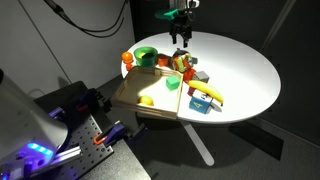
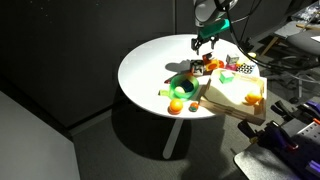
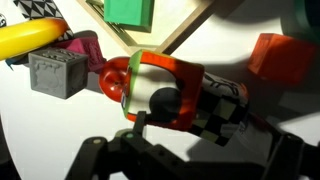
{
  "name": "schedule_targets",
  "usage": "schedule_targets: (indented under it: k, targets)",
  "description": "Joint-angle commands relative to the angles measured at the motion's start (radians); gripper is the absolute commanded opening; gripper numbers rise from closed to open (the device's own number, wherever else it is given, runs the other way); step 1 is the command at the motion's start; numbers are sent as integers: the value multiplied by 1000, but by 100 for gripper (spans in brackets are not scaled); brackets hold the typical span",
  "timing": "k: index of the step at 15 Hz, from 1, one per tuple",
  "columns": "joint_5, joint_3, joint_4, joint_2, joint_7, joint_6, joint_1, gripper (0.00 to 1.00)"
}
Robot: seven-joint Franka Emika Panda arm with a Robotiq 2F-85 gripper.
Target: Remove the orange dice from the tray and put it on the table
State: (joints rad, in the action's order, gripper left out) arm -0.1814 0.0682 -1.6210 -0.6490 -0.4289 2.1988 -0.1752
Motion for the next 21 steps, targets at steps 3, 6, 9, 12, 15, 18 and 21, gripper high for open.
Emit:
schedule_targets:
  k: [3, 6, 9, 12, 15, 18, 21]
  targets:
    - [45, -23, -59, 74, 25, -36, 6, 100]
    - [60, -42, -103, 116, 61, -47, 14, 100]
    - [66, -55, -152, 162, 101, -45, 18, 100]
    - [59, -65, -212, 215, 143, -19, 22, 100]
    - [59, -76, -277, 274, 190, 9, 30, 100]
    - [72, -91, -344, 334, 236, 31, 42, 100]
    - [104, -102, -404, 390, 256, 33, 53, 100]
